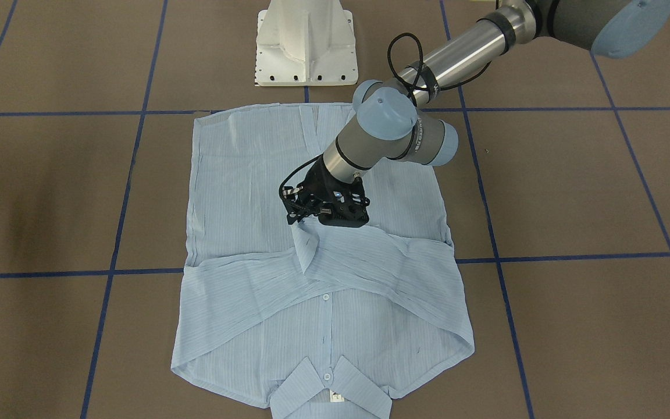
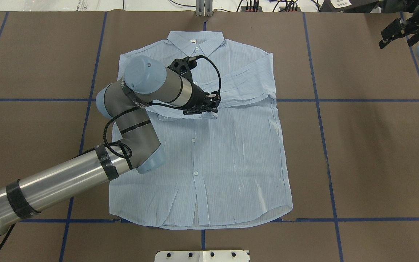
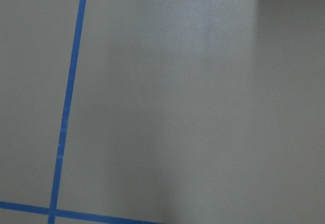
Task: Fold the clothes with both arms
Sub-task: 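Carry the sleeve cuff across the shirt front over the first sleeve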
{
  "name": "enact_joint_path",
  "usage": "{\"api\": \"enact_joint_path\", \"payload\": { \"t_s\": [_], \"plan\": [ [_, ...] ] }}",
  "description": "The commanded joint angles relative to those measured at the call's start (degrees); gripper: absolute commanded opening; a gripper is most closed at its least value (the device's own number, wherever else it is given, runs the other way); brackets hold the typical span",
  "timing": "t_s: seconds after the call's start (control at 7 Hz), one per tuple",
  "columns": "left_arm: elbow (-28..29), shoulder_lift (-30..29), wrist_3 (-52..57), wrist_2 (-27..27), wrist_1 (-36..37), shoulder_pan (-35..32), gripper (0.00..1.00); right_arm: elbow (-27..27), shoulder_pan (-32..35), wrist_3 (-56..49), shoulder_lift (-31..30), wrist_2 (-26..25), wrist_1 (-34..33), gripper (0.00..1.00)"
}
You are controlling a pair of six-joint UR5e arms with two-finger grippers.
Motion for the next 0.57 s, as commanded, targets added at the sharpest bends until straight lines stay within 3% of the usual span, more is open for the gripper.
{"api": "enact_joint_path", "payload": {
  "t_s": [0.0,0.14,0.43],
  "plan": [
    [0.3,-0.4,0.17,0.14,-0.25,1.82,0.66,-0.01,-0.01,-0.02,-0.24,-0.02,0.08,1.0],
    [0.21,-1.18,0.26,0.05,-0.25,2.35,1.0,-0.1,-0.01,-0.02,-0.24,-0.11,0.09,1.0],
    [-0.22,-1.37,0.61,-0.56,0.1,2.44,1.0,0.16,-0.09,0.77,-0.15,-0.11,0.09,1.0]
  ]
}}
